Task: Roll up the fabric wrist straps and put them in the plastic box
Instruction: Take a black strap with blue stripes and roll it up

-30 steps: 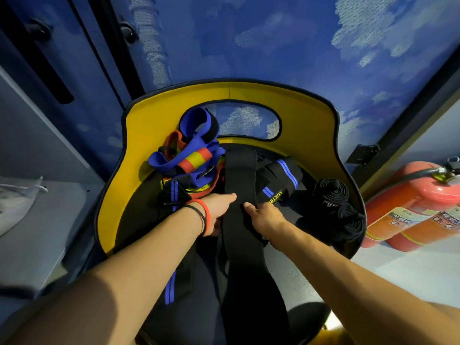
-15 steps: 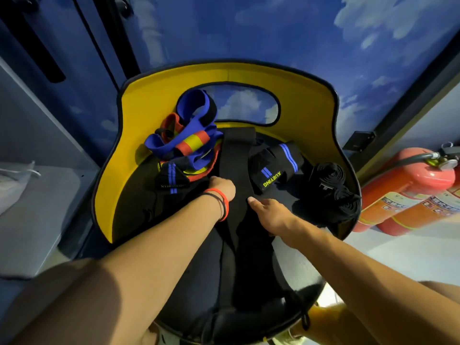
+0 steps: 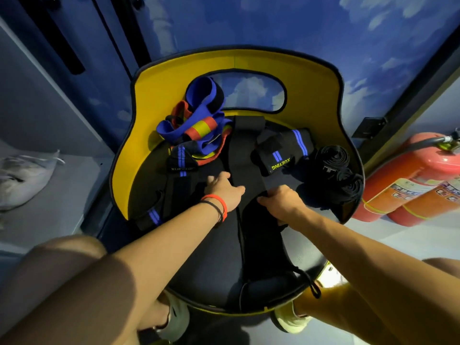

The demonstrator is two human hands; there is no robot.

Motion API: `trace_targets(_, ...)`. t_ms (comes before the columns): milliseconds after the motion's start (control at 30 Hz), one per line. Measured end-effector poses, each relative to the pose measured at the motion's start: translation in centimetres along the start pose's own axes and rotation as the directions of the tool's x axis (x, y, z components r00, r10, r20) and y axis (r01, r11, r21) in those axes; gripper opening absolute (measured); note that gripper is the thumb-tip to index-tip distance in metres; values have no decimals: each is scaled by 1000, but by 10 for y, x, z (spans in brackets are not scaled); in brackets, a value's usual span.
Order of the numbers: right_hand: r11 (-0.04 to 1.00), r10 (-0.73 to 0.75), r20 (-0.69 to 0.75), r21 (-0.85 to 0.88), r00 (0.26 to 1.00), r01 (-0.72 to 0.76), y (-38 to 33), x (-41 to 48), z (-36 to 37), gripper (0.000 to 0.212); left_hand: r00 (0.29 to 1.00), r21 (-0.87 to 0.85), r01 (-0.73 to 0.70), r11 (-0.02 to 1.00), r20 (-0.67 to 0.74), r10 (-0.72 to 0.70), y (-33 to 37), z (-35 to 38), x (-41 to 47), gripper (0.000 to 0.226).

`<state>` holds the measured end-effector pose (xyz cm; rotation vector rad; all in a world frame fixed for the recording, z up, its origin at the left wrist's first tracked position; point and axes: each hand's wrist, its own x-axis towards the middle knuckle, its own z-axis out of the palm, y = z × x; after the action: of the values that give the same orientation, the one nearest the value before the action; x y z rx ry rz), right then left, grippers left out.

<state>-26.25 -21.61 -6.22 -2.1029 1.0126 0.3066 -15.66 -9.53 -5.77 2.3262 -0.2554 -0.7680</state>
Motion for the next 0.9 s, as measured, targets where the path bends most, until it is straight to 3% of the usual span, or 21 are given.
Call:
trace_targets(100, 968, -71, -89, -247, 994, 47, 0, -2, 0, 41, 994, 20, -17, 1000, 106, 14, -30, 5, -27, 49)
trace_targets(200, 934, -123, -122, -349, 985, 73, 5, -8, 1, 57, 991, 81, -94, 992, 98, 86, -43, 13, -50, 58)
trace_targets(300, 933, -177, -15, -320, 984, 163, 7, -24, -6, 51, 990, 141, -130, 981, -33, 136, -47, 24, -62, 64)
trace_targets(467, 832, -234, 196, -466, 952, 301, 25, -68, -6, 34, 979, 164, -134, 977, -133, 157, -40, 29, -81, 37)
trace_targets(567, 824, -318, 102, -463, 943, 328, 46, -83, 10, 33, 967, 76, -149, 986, -197, 161, -45, 33, -90, 28)
trace_targets(700, 879, -348, -46, -362, 936, 309, 59, -92, 24, 32, 988, -168, -101, 981, -136, 79, -61, 37, -107, 25)
trace_targets(800, 898, -365, -125, -308, 923, 313, 64, -96, 29, 33, 990, -50, -108, 993, -96, 102, -74, 44, -125, 25)
trace_targets(900, 890, -399, -165, -307, 902, 338, 67, -100, 35, 31, 976, -24, -143, 989, -167, 137, -82, 53, -135, 31)
